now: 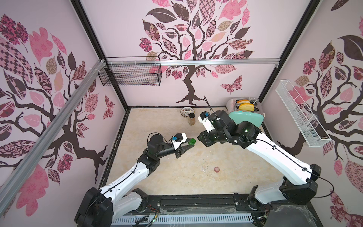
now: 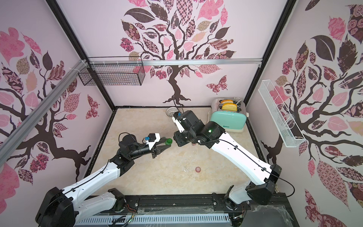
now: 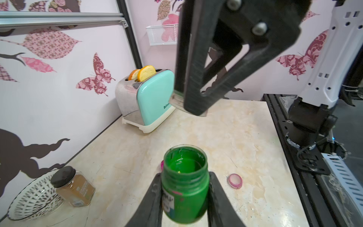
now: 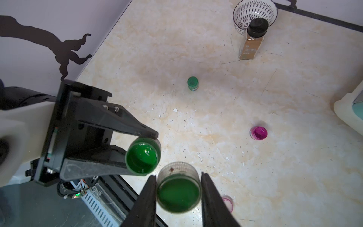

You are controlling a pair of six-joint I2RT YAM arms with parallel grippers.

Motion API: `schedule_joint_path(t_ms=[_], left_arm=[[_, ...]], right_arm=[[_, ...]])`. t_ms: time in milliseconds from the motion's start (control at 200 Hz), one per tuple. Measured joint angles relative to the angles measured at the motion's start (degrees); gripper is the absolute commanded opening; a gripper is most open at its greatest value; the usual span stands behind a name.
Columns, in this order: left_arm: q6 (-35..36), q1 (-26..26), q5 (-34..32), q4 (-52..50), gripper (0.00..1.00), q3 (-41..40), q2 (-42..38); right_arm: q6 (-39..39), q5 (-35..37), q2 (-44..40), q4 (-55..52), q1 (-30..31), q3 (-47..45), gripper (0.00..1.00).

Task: Close the paint jar lid
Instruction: Pick up the lid from the center of the board, then close the lid on the paint jar.

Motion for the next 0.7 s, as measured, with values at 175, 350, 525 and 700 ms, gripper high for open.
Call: schedule_joint_path(t_ms=[175,350,525,700], left_arm=[[1.27,-0.66,1.36,-2.36,0.14,0.2,0.37],[1.53,-0.74,1.81,-3.54,0.14,0.2,0.61],[1.57,-0.76,1.84,-3.85,0.14,0.2,0.61],[1.73,-0.85,1.81,-4.15,0.14,0.22,0.61]], right_arm=[[-1.31,-2.23,3.19,-2.49,0.07,2.12,0.25],[-1.57,-4.9,4.79,-3.91,0.07,2.27,0.26],[-1.53,-7.15,4.9,-4.35,0.07,2.27,0.27],[-1.2,-8.76,5.75,-4.35,0.07,2.27,0.27]])
